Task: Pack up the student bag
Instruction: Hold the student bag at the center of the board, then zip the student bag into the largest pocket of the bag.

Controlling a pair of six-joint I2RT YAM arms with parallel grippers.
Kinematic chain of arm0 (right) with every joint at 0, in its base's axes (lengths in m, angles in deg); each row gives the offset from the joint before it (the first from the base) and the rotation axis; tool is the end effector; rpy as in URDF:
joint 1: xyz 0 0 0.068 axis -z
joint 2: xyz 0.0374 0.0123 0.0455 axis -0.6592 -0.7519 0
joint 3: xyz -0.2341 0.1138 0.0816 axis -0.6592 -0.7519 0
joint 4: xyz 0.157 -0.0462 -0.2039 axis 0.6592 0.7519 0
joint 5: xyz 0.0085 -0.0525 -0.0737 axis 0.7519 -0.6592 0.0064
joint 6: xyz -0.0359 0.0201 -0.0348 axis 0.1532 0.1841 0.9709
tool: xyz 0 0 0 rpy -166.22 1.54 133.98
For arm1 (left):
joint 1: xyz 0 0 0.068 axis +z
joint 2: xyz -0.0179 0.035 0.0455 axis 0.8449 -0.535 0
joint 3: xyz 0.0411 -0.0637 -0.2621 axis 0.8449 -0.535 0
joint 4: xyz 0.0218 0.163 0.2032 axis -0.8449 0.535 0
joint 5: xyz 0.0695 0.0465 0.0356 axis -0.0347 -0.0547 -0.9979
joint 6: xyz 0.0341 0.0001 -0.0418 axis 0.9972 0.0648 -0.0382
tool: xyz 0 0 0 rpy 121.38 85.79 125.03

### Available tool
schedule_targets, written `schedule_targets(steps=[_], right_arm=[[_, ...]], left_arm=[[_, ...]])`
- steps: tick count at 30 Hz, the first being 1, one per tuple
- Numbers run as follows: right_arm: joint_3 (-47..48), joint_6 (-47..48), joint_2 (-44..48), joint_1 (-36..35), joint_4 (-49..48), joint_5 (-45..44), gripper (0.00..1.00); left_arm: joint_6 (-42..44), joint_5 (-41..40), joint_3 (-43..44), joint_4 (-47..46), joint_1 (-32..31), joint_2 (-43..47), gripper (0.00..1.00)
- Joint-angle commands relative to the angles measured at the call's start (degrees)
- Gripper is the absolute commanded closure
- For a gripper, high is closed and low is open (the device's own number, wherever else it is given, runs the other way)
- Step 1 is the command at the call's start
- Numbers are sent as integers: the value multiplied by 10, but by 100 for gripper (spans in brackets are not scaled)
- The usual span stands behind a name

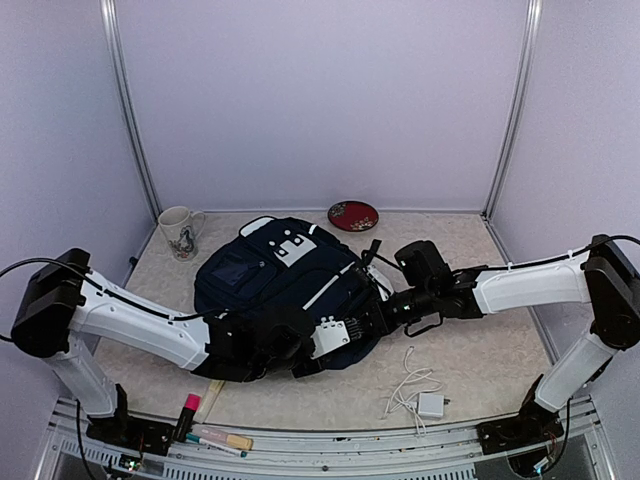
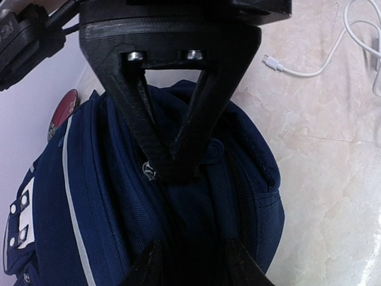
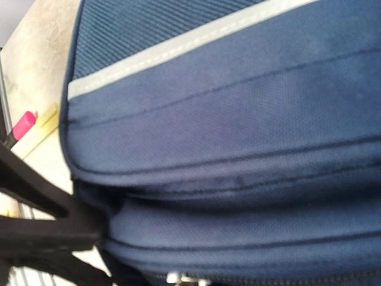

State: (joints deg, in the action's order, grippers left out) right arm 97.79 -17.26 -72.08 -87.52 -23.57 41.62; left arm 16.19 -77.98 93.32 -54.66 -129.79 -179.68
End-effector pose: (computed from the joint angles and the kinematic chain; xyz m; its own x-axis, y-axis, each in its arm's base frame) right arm 0.2113 0.2450 0.1899 -0.7485 -0.2993 -0.5918 -0.6504 0.5055 0.5669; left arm 0.1210 -0.3281 0.1778 0.1331 0.7396 -0.6597 0.7757 0.3366 0.5338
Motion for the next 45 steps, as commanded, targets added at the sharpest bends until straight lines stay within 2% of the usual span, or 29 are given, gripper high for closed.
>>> schedule_targets(steps=[1,7,11,13,14,15,16,17,21,26,31,38,43,45], right_arm=[[25,-2,12,-8,-20,4,100],[25,-5,19,-8,-13,1,100],[29,-4,25,-8,14,-17,100],[32,-4,26,-8,21,-18,100],[32,-5,26,-8,23,-19,100],[32,-5,28,-8,26,-21,100],[33,-5,29,-8,30,-26,100],[34,-3,31,-8,35,-32,100],[53,13,27,-1,100,-100,100],[101,61,11,17,231,-243,100],[125,103,13,52,296,-330,100],[168,181,-29,108,265,-336,100],[204,241,-89,178,221,-319,100],[224,261,-118,196,207,-280,100]], left_arm=[[19,-12,29,20,8,-25,64],[14,-73,47,17,20,-47,68],[22,-121,45,8,23,-59,62],[25,-124,44,7,24,-62,63],[26,-123,43,6,25,-63,67],[26,-123,43,7,24,-62,77],[25,-123,42,6,24,-61,93],[25,-123,40,5,22,-57,100],[28,-116,16,-5,14,-21,100],[32,-103,-42,-16,9,55,100],[36,-118,-76,-14,7,96,100],[56,-61,-108,-38,-14,164,100],[68,-49,-118,-44,-15,195,100],[70,-46,-124,-50,-16,202,100]])
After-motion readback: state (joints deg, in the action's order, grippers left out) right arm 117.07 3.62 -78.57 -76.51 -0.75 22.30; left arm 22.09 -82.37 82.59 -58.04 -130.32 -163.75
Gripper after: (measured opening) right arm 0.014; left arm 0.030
